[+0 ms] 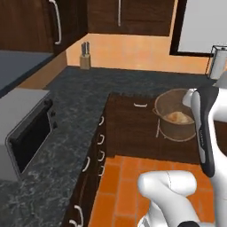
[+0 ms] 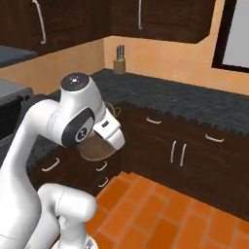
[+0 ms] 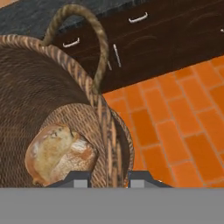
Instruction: Open the cabinet, pick up the bread from the cabinet and place it in the basket. Then move the basket to the dining counter.
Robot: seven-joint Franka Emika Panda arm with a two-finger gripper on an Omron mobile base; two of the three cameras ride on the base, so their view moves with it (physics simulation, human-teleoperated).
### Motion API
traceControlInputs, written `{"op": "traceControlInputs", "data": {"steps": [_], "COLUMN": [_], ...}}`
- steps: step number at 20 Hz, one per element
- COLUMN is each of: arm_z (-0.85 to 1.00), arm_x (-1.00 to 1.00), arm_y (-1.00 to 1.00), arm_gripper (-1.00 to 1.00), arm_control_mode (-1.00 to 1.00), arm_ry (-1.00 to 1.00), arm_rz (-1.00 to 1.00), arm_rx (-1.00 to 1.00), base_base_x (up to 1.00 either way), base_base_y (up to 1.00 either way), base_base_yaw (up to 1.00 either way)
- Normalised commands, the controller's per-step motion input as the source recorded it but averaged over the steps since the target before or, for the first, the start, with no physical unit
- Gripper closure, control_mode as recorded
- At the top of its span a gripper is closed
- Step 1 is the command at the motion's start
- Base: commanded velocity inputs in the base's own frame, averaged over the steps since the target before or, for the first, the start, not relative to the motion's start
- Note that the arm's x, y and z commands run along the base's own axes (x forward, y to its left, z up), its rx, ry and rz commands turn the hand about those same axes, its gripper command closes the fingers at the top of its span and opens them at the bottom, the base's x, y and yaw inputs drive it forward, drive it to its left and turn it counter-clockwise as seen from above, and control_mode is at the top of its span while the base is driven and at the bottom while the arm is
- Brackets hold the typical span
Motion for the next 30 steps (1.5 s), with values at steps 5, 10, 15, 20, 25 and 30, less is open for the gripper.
{"op": "traceControlInputs", "data": {"steps": [5, 10, 15, 20, 25, 30], "arm_z": [0.00, 0.00, 0.00, 0.00, 0.00, 0.00], "arm_x": [0.00, 0.00, 0.00, 0.00, 0.00, 0.00], "arm_y": [0.00, 0.00, 0.00, 0.00, 0.00, 0.00], "arm_gripper": [1.00, 1.00, 1.00, 1.00, 1.00, 1.00], "arm_control_mode": [1.00, 1.00, 1.00, 1.00, 1.00, 1.00], "arm_ry": [0.00, 0.00, 0.00, 0.00, 0.00, 0.00], "arm_rz": [0.00, 0.00, 0.00, 0.00, 0.00, 0.00], "arm_rx": [0.00, 0.00, 0.00, 0.00, 0.00, 0.00], "base_base_x": [0.00, 0.00, 0.00, 0.00, 0.00, 0.50], "base_base_y": [-0.56, -0.27, -0.01, 0.00, -0.10, -0.69], "base_base_yaw": [-0.84, -0.92, -0.99, -1.00, -0.98, -0.48]}}
